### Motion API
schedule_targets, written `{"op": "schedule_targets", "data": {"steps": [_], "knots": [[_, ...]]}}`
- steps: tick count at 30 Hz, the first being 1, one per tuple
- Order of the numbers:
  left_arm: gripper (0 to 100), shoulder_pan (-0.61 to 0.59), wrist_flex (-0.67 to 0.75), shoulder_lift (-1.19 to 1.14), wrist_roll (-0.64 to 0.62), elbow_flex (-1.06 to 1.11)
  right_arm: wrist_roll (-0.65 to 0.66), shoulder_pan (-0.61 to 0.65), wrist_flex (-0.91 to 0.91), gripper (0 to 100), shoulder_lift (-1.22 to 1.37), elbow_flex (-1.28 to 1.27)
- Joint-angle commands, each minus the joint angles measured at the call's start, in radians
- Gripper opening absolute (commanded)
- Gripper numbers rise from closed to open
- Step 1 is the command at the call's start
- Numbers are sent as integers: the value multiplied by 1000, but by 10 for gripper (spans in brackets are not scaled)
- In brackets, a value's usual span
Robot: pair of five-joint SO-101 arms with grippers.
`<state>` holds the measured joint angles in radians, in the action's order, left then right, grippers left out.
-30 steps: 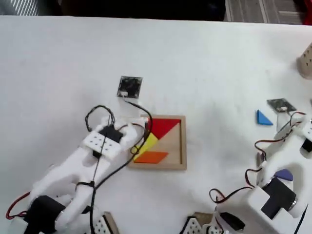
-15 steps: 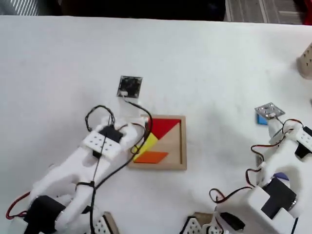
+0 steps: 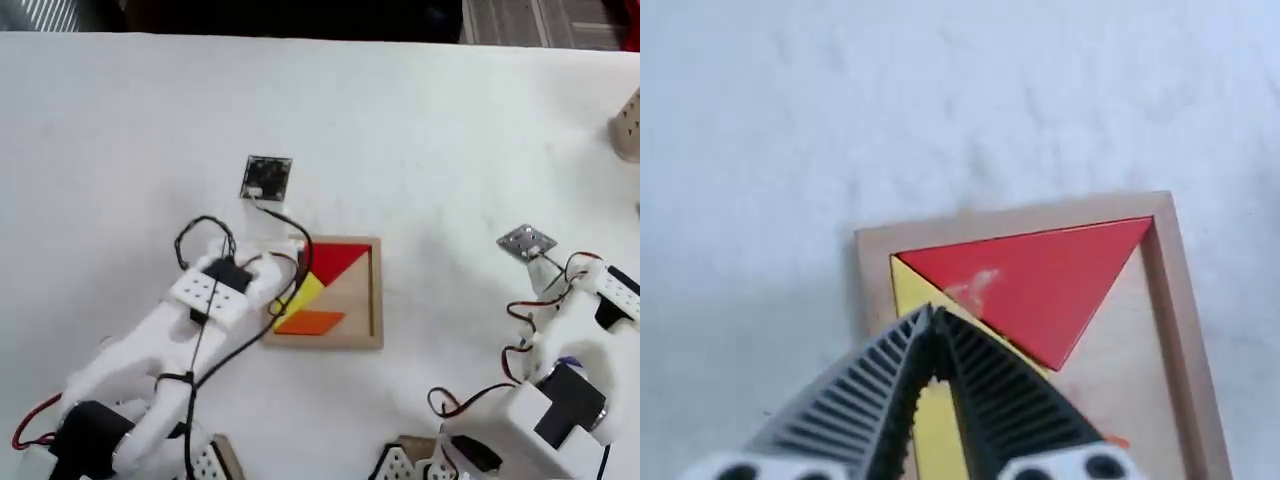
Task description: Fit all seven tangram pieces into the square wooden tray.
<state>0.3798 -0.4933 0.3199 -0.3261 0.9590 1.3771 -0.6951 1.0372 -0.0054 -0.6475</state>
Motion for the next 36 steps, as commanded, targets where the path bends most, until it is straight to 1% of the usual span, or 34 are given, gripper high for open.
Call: {"op": "schedule_targets", "data": {"steps": [1,6,14,19,21,25,27,30,33,36], "knots": [[24,-12,21,19,9,-6,9,12,-45,210,-24,-8],[24,-12,21,19,9,-6,9,30,-140,128,19,-41],[24,-12,21,19,9,-6,8,30,-139,117,53,-35],[24,-12,21,19,11,-6,6,35,-134,17,42,-34],[24,-12,21,19,11,-6,-32,35,-104,20,13,-34],[24,-12,21,19,11,-6,-209,58,-33,17,-97,-34],[24,-13,21,19,11,-6,-322,77,16,17,-159,-34],[24,-30,21,19,11,-9,-526,125,107,17,-243,-34],[24,-53,21,19,11,-15,-733,214,193,18,-305,-34],[24,-62,21,21,9,-15,-919,346,243,18,-338,-34]]}}
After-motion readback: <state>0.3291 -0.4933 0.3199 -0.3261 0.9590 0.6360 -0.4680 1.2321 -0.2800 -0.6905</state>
